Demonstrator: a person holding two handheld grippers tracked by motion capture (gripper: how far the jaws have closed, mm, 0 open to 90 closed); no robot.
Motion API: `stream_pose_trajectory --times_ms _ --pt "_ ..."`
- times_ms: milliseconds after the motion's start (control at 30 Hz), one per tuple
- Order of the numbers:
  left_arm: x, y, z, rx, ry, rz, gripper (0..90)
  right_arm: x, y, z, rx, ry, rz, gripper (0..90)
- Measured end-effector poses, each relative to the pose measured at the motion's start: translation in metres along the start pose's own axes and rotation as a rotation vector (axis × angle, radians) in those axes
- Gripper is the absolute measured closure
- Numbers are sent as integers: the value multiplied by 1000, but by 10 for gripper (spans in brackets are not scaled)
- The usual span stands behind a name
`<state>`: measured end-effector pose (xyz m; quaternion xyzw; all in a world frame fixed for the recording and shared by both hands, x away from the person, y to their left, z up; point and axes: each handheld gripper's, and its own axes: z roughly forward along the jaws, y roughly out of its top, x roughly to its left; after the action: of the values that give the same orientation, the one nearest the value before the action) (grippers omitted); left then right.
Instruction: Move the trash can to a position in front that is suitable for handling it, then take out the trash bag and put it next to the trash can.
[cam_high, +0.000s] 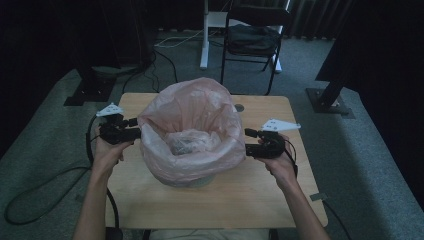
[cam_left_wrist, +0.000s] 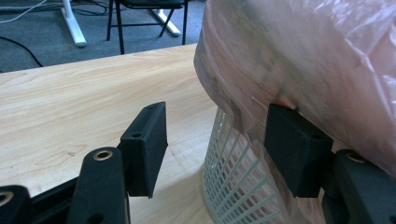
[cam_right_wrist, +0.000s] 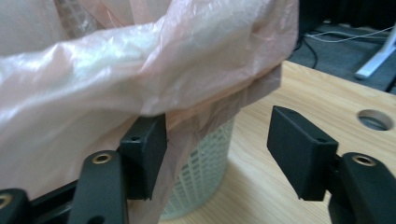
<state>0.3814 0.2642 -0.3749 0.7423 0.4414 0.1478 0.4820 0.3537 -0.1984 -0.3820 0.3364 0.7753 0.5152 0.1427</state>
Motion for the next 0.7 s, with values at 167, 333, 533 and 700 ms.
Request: stream_pose_trajectory --times_ms 167,333,533,700 --pt "1 -1 -1 0 7 -9 388 -2 -3 -13 -10 -43 -14 333" --pt "8 -1 -5 -20 24 -35 382 -7 -12 -34 -8 -89 -12 308" --pt "11 0 -12 -51 32 -52 376 -8 -26 -47 10 -100 -17 298" --pt "14 1 -18 -70 46 -63 372 -2 -34 -52 7 -88 -22 289"
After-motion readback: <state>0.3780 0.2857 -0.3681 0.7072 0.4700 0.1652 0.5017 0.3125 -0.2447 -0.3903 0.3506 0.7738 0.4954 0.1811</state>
